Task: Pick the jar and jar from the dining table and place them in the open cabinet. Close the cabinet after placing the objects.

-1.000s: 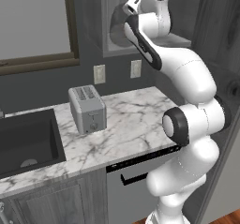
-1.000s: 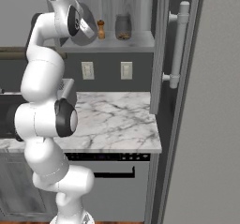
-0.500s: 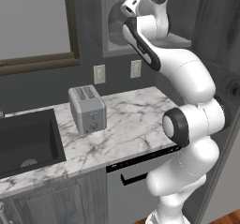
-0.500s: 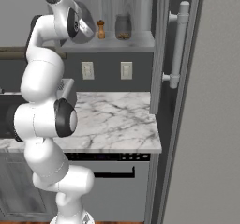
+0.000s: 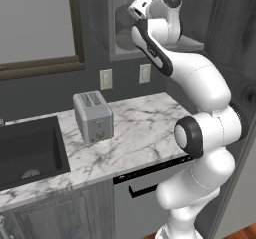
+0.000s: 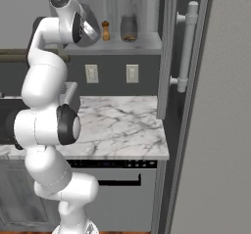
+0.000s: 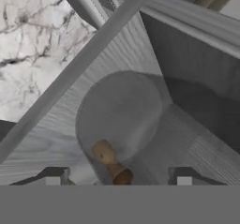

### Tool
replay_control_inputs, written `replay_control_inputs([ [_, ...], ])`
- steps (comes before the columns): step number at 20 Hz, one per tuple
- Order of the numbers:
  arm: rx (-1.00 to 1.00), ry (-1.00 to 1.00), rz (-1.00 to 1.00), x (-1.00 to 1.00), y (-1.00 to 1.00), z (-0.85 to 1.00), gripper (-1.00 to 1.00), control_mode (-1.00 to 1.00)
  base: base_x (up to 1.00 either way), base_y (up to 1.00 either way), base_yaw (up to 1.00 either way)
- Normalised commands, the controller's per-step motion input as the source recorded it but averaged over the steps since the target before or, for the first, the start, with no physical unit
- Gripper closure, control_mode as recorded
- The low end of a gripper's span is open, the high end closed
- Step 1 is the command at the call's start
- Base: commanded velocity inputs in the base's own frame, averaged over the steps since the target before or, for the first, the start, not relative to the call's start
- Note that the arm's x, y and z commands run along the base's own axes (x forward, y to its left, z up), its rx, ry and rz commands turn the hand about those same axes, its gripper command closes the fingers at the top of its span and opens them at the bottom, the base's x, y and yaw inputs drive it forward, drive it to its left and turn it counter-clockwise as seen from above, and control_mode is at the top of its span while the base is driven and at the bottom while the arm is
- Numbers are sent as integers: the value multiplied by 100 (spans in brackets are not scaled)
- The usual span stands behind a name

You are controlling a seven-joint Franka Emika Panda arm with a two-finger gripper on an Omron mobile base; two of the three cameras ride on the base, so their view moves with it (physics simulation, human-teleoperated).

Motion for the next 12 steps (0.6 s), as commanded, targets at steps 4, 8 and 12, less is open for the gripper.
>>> replay_control_inputs([
  [4, 0, -1, 4, 1, 0, 0, -100, -100, 0, 0, 0],
  [8, 0, 0, 4, 4, 0, 0, -100, -100, 0, 0, 0],
  [12, -1, -1, 4, 18, 0, 0, -100, -100, 0, 0, 0],
])
